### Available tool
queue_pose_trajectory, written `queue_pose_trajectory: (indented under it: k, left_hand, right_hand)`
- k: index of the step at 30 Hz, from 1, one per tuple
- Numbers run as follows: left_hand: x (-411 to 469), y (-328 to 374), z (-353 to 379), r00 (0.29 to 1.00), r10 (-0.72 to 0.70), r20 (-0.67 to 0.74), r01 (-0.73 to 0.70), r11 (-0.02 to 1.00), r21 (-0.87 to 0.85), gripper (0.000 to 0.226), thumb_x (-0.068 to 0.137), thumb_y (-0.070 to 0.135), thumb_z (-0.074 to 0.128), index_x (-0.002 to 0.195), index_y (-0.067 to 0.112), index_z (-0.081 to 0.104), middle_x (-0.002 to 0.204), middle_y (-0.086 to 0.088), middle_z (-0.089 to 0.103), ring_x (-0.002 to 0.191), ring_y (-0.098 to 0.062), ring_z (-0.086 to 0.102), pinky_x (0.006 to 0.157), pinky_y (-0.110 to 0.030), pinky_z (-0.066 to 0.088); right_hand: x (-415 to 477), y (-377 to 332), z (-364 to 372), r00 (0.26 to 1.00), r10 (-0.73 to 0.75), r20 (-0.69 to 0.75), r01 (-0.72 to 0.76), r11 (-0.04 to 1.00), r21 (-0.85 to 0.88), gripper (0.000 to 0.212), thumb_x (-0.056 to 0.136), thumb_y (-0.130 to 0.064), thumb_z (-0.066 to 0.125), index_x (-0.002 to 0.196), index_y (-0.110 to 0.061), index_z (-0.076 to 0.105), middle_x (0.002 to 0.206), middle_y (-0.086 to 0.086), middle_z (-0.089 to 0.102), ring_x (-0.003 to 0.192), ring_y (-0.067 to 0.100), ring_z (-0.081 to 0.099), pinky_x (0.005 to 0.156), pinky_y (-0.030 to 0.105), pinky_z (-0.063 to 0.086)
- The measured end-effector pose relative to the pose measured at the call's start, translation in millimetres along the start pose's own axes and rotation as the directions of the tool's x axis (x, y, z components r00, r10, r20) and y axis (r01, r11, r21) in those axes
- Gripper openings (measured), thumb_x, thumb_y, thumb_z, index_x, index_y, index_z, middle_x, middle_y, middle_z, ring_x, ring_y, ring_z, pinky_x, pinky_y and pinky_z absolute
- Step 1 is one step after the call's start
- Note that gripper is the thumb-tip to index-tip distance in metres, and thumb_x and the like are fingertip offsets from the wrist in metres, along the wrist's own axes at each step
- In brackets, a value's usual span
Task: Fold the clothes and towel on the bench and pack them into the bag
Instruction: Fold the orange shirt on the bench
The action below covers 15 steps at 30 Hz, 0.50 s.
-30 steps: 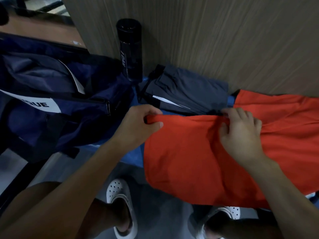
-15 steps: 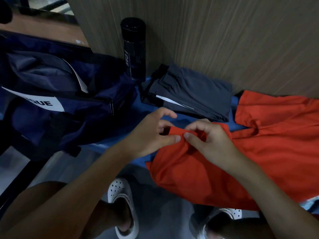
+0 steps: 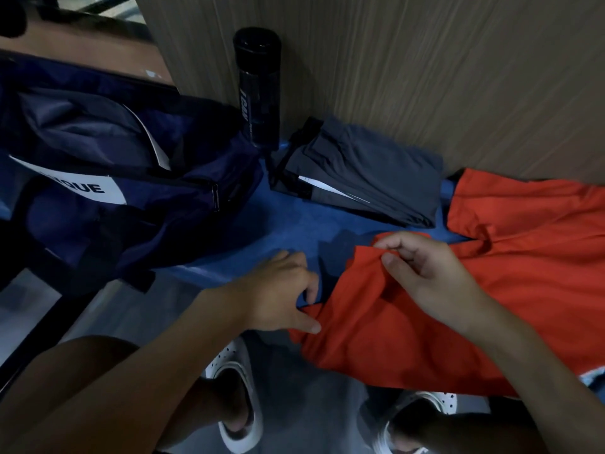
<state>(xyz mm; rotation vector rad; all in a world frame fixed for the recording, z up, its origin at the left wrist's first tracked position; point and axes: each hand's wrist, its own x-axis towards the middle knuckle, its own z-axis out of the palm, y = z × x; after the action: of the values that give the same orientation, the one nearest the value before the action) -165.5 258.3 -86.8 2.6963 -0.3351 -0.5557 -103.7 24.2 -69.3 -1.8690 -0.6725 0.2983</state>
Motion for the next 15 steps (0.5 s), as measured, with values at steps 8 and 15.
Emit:
queue_pose_trajectory:
  k: [8, 15]
  left_hand:
    - [3.3, -2.5, 9.1, 0.996, 0.045, -0.081, -0.049, 0.998, -0.043, 0.015, 0.081, 0.033, 0.08, 0.081, 0.029, 0.065, 0.094, 0.016, 0.044, 0.096, -0.006, 0.042, 0.085, -0.023, 0.036]
    - [0.7, -5.9, -21.5, 0.975, -0.055, -0.216, -0.039, 0.912, -0.408, 0.021, 0.091, 0.01, 0.066, 0.081, 0.019, 0.051, 0.05, 0.006, 0.047, 0.048, -0.004, 0.04, 0.052, -0.022, 0.034]
  right_hand:
    - [-0.7, -2.6, -2.9, 1.0, 0.019, -0.015, -0.019, 1.0, -0.002, 0.03, 0.096, 0.005, 0.052, 0.092, -0.022, 0.065, 0.087, -0.004, 0.072, 0.079, 0.002, 0.064, 0.078, 0.015, 0.046]
    - [-0.1, -13.4, -2.1, 1.0, 0.015, 0.007, -0.015, 0.999, -0.046, 0.049, 0.092, 0.011, 0.052, 0.104, -0.035, 0.065, 0.107, -0.019, 0.071, 0.1, 0.0, 0.066, 0.089, 0.012, 0.044]
